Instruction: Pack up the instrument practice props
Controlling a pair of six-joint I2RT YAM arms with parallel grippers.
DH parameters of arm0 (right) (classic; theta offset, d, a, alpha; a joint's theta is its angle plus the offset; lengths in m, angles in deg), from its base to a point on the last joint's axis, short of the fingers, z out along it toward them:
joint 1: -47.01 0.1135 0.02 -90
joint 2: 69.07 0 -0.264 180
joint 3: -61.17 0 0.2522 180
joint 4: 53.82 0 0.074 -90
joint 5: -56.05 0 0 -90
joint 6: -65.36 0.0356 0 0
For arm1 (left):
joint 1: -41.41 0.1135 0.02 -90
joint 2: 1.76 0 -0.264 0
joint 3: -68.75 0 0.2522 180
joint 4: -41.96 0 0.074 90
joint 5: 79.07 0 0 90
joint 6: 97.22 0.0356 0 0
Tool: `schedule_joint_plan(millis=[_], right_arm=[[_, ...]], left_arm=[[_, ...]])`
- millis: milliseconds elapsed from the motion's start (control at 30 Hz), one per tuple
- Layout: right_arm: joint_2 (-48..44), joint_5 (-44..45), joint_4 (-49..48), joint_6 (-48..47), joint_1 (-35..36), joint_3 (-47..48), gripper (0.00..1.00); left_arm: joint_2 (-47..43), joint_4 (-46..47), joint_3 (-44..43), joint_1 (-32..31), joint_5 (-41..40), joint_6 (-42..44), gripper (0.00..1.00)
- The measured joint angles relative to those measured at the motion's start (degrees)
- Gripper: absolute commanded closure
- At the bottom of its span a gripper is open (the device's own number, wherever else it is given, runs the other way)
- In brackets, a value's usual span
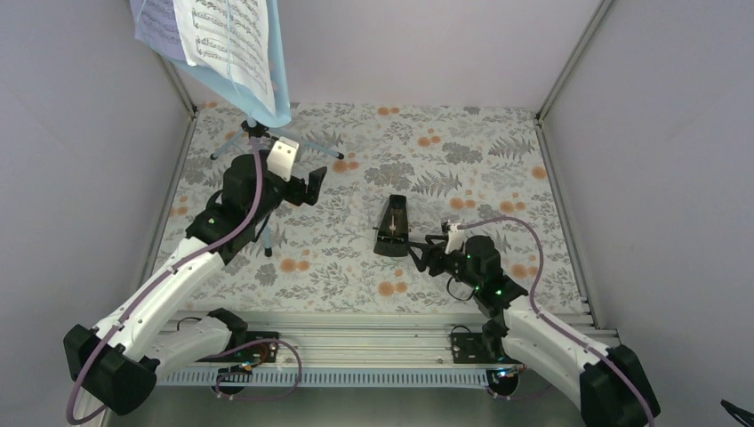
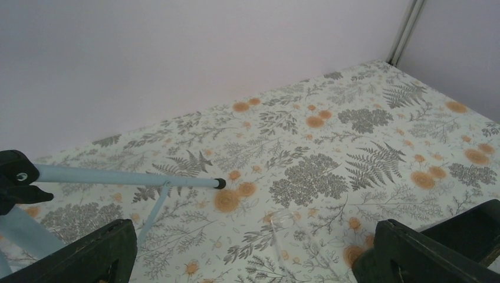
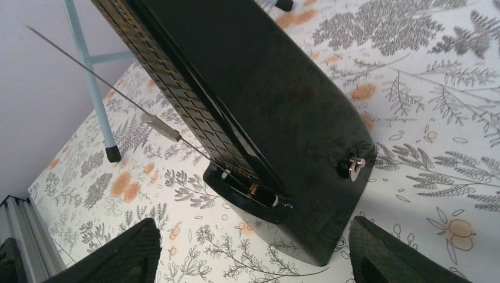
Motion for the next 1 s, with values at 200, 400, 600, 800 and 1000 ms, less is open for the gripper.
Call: schedule_joint_plan(millis=[200, 400, 600, 800, 1000], right_arm=[[7.98, -0.61, -6.73, 0.96, 0.00, -0.57, 0.27], [14.62, -1.73, -13.31, 0.76, 0.00, -1.70, 0.30], [20.59, -4.02, -17.53, 0.02, 0.02, -1.55, 0.30], [28.00, -6.54, -21.68, -1.27, 0.28, 0.55, 0.35], [33.62, -8.22, -23.89, -1.64, 4.59, 3.72, 0.36]], left_arm=[[1.40, -0.09, 0.00, 0.00, 0.83, 0.00, 0.00], [1.44, -0.07, 0.00, 0.00, 1.36, 0.00, 0.00], [1.46, -0.07, 0.00, 0.00, 1.84, 0.02, 0.00], [1.46, -0.09, 0.00, 0.00, 1.92, 0.02, 0.00], [1.46, -0.07, 0.00, 0.00, 1.92, 0.02, 0.00]])
